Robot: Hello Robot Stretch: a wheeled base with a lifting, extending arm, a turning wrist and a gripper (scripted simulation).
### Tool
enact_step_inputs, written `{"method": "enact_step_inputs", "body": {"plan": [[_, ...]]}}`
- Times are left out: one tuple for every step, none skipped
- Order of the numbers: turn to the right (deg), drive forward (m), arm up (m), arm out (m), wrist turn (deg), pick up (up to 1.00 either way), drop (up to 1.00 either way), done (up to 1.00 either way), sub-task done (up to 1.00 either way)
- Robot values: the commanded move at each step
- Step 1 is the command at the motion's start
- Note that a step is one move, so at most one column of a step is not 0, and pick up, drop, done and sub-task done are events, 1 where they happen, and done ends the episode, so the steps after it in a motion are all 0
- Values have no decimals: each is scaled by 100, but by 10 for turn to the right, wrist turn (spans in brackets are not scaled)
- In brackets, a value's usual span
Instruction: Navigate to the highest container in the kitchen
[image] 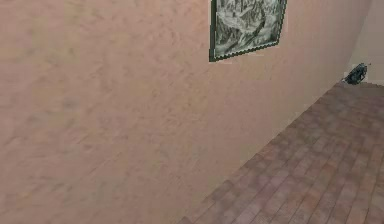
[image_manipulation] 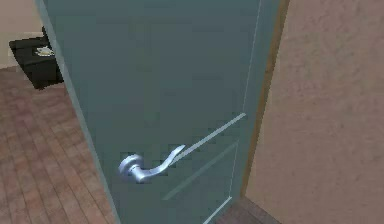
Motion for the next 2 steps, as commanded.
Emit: {"method": "enact_step_inputs", "body": {"plan": [[-30, 0, 0, 0, 0, 0, 0, 0, 0], [0, 35, 0, 0, 0, 0, 0, 0, 0]]}}
